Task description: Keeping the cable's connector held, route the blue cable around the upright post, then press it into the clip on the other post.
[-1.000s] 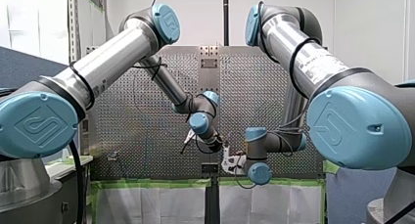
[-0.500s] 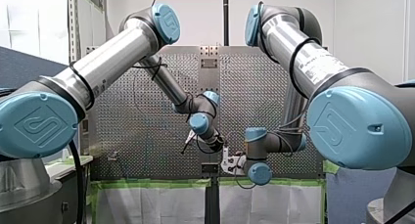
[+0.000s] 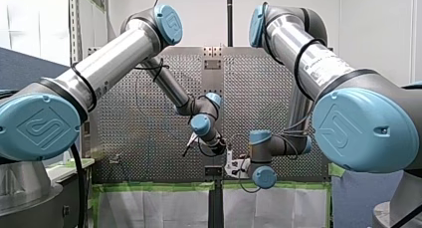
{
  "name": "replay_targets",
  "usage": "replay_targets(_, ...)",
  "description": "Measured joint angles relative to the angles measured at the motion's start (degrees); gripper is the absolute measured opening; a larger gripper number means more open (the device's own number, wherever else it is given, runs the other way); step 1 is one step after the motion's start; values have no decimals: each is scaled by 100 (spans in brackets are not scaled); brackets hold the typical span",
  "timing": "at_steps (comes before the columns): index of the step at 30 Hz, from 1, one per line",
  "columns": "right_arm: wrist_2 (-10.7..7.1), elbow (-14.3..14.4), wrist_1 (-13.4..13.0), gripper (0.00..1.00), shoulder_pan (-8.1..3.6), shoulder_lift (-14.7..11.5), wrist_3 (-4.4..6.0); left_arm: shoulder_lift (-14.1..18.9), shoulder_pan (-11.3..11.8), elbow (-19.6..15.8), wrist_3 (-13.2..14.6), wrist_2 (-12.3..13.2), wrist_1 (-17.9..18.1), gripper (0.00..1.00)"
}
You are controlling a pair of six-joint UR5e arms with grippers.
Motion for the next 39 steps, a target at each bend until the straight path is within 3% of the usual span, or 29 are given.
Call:
replay_targets(1,0,0,-1,0,0,1,-1,0,4,0,-6,-6,-3,28)
replay_targets(2,0,0,0,0,0,1,-1,0,8,0,-8,-11,-3,28)
replay_targets(4,0,0,-1,0,0,1,-2,-1,23,0,-10,-32,-6,7)
replay_targets(5,0,0,-1,0,0,2,-2,0,31,1,-8,-45,-8,7)
replay_targets(6,0,0,-1,0,0,2,-2,0,39,1,-6,-56,-9,0)
replay_targets(15,17,0,13,0,-17,3,-9,-6,109,3,-8,-122,-77,0)
replay_targets(21,33,0,23,0,-50,4,-16,-32,180,-1,-16,-385,-127,0)
replay_targets(27,33,-7,3,0,-110,3,-3,-268,226,-1,-2,-621,-42,0)
replay_targets(39,-91,-174,82,0,-319,11,-24,-342,261,-4,-550,-690,588,0)
